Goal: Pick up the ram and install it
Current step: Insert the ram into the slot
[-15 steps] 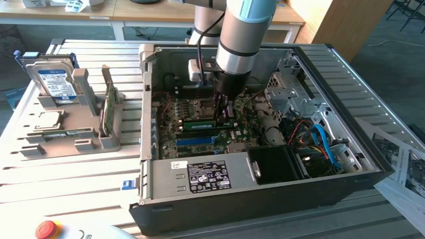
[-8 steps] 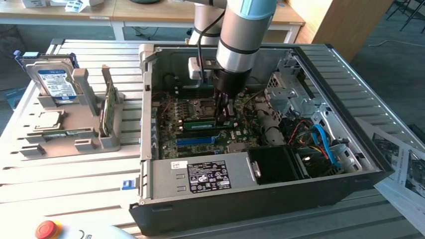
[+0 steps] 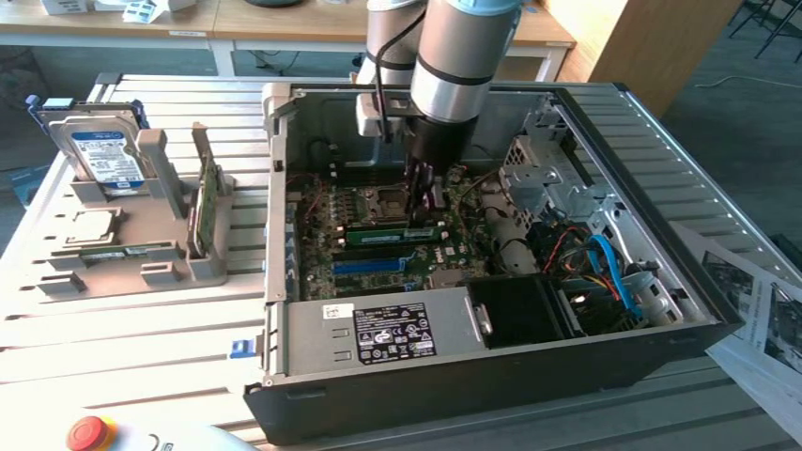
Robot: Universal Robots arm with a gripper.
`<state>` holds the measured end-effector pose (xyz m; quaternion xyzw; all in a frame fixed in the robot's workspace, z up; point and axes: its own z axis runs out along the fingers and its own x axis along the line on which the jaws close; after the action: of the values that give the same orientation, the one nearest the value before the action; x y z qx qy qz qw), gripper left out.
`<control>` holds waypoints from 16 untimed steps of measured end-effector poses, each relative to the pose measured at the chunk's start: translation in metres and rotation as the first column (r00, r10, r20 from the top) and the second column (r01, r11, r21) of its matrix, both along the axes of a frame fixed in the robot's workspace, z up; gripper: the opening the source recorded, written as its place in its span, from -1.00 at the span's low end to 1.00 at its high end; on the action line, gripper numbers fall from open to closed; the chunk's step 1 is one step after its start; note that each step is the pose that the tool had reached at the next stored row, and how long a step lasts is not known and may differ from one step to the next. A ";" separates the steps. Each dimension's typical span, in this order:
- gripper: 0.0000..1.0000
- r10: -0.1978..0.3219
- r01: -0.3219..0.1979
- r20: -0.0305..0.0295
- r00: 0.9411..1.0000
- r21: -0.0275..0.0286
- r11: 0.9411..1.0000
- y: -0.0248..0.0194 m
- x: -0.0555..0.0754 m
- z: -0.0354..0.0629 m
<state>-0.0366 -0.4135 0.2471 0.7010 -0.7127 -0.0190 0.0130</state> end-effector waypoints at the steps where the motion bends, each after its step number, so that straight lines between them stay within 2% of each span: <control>1: -0.36 0.000 0.000 0.000 1.000 0.000 1.000 0.0000 0.000 0.0029; 16: -0.36 0.000 0.000 -0.005 1.000 -0.001 1.000 0.0000 0.000 0.0404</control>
<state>-0.0366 -0.4135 0.2875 0.7010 -0.7127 -0.0202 0.0151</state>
